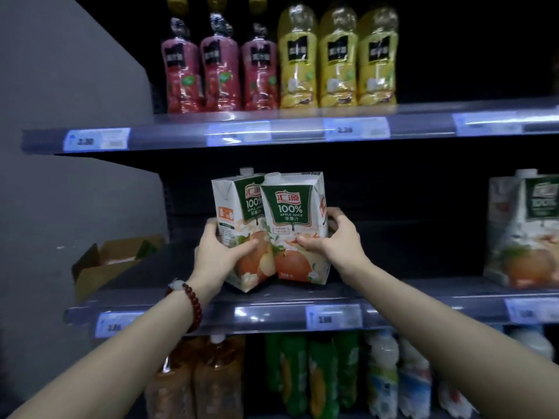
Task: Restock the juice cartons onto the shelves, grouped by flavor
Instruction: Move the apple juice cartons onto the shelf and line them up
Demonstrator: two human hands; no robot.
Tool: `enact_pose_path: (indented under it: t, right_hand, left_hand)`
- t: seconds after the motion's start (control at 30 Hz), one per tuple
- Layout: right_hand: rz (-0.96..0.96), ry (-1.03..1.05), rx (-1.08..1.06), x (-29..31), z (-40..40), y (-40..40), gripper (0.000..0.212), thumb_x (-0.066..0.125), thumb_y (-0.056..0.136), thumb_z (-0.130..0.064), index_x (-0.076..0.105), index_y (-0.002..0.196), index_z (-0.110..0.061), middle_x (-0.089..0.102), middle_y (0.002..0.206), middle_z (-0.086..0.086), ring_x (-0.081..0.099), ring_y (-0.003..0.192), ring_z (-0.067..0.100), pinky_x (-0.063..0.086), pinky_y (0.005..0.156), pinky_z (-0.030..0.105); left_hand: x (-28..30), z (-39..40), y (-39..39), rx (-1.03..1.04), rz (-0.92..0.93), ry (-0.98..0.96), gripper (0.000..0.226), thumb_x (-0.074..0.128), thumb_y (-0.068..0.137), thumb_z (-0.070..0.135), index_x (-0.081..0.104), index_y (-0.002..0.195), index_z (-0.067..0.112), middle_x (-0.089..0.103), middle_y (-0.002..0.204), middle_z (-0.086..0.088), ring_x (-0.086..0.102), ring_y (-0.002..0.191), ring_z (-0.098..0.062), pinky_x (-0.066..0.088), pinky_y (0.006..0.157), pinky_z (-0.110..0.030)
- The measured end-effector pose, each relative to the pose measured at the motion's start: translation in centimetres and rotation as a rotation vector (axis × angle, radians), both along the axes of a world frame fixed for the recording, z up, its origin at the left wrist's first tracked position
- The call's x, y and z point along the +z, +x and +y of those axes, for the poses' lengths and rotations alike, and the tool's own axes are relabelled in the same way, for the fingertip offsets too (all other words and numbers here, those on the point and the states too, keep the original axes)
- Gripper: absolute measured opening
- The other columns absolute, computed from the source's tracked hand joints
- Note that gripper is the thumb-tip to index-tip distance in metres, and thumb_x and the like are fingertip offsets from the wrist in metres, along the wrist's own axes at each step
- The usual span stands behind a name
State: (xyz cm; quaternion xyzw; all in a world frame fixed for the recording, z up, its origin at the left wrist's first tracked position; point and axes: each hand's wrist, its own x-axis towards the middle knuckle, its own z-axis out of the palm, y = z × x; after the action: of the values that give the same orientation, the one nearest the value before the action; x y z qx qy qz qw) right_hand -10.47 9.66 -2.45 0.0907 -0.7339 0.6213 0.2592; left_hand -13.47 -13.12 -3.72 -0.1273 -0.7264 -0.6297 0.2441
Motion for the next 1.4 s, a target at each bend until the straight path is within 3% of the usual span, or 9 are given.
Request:
enact_pose_path:
  t: [0.17,0.5,0.67,0.83,1.07,1.3,1.4]
  right_hand:
    - [-0.004,-0.042,0.018,-0.6,6.3,1.6,0.073,0.092,0.053,-0.019,0.057,0.116,-0.018,0.071,0.107,0.001,0.07,0.099,0.02,0.057,0.087,0.046]
    - [0.034,-0.08,0.03,-0.8,16.9,4.2,0.059,0.088,0.055,-0.012,0.06,0.106,-0.021,0.074,0.102,-0.001,0.072,0.093,0.019,0.06,0.079,0.043]
    - [0.016,-0.081,-0.003,-0.5,20.6,4.3,0.063,0.089,0.057,-0.009,0.059,0.11,-0.022,0.074,0.103,0.0,0.072,0.093,0.019,0.06,0.077,0.041]
    - [0.001,-0.069,-0.077,-1.2,23.0,3.9,0.069,0.089,0.06,-0.008,0.056,0.118,-0.019,0.071,0.109,0.003,0.069,0.097,0.022,0.058,0.081,0.043]
    - [-0.036,-0.243,-0.051,-1.8,25.5,3.7,0.07,0.086,0.062,-0.001,0.052,0.121,-0.019,0.073,0.1,0.003,0.074,0.08,0.02,0.059,0.064,0.035]
    - [-0.081,-0.284,0.03,-1.4,26.1,3.8,0.073,0.085,0.056,0.002,0.054,0.12,-0.019,0.076,0.099,0.007,0.074,0.087,0.027,0.06,0.07,0.039]
    - [-0.108,-0.274,0.107,-1.2,26.7,4.3,0.078,0.083,0.052,-0.001,0.055,0.124,-0.012,0.074,0.106,0.012,0.071,0.096,0.031,0.059,0.075,0.042]
  left_hand:
    - [-0.2,5.5,1.3,-0.079,-0.026,0.037,0.063,0.088,0.041,0.046,0.053,0.094,0.045,0.07,0.1,0.011,0.067,0.095,-0.009,0.058,0.079,-0.037]
    - [0.4,14.5,3.4,-0.239,-0.007,0.077,0.058,0.091,0.049,0.033,0.058,0.096,0.043,0.074,0.099,0.008,0.071,0.092,-0.012,0.061,0.075,-0.041]
    - [0.4,18.0,2.9,-0.286,-0.045,0.105,0.062,0.092,0.049,0.031,0.057,0.099,0.045,0.073,0.1,0.007,0.071,0.094,-0.012,0.06,0.078,-0.042]
    - [-0.4,20.8,1.7,-0.315,-0.108,0.114,0.082,0.092,0.04,0.039,0.054,0.112,0.034,0.072,0.104,0.004,0.07,0.096,-0.015,0.059,0.08,-0.045]
    - [-1.4,23.4,-0.5,-0.388,-0.164,0.04,0.073,0.092,0.039,0.039,0.057,0.104,0.036,0.074,0.098,0.003,0.072,0.091,-0.019,0.06,0.077,-0.047]
    - [-1.3,23.5,-1.0,-0.49,-0.189,0.046,0.06,0.091,0.057,0.015,0.058,0.104,0.032,0.074,0.098,0.003,0.073,0.088,-0.016,0.06,0.068,-0.035]
    - [-1.2,23.5,-1.0,-0.547,-0.222,0.063,0.064,0.091,0.052,0.018,0.059,0.106,0.029,0.075,0.1,-0.003,0.073,0.088,-0.02,0.06,0.067,-0.034]
